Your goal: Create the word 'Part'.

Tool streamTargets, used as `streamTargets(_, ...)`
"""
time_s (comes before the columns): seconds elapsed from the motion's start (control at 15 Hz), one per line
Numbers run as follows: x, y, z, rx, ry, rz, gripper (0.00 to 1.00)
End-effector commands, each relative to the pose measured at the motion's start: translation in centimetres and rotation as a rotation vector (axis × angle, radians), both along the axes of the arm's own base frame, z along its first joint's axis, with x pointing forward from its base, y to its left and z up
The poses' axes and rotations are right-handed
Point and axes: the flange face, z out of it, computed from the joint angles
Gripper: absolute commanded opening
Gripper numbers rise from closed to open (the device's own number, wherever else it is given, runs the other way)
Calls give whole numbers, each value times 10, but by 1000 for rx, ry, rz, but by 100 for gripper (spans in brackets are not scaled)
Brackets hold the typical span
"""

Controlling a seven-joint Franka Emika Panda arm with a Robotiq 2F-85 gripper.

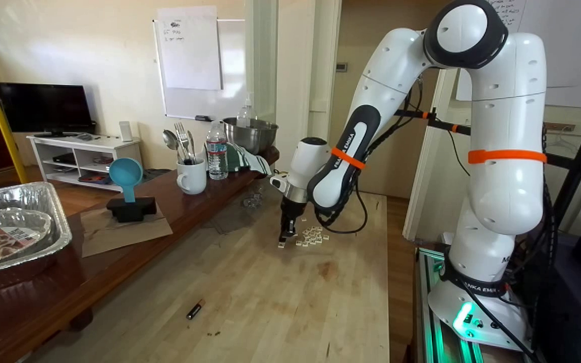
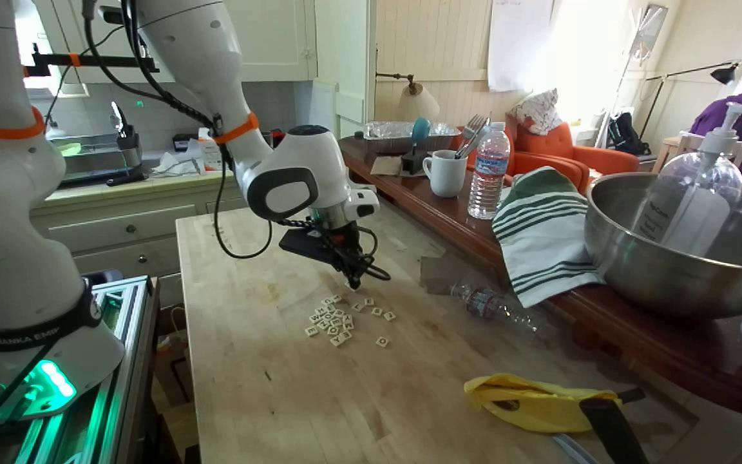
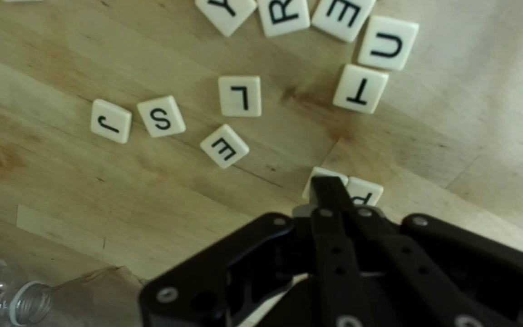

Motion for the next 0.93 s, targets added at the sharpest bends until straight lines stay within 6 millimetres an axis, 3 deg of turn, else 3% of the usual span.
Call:
streamTargets(0.0, -11, 2, 1, 3, -18, 20, 0)
streamTargets(0.53, -20, 0, 11, 2, -56, 16, 0)
streamTargets(0.87, -31, -26, 16, 0, -13, -113, 0)
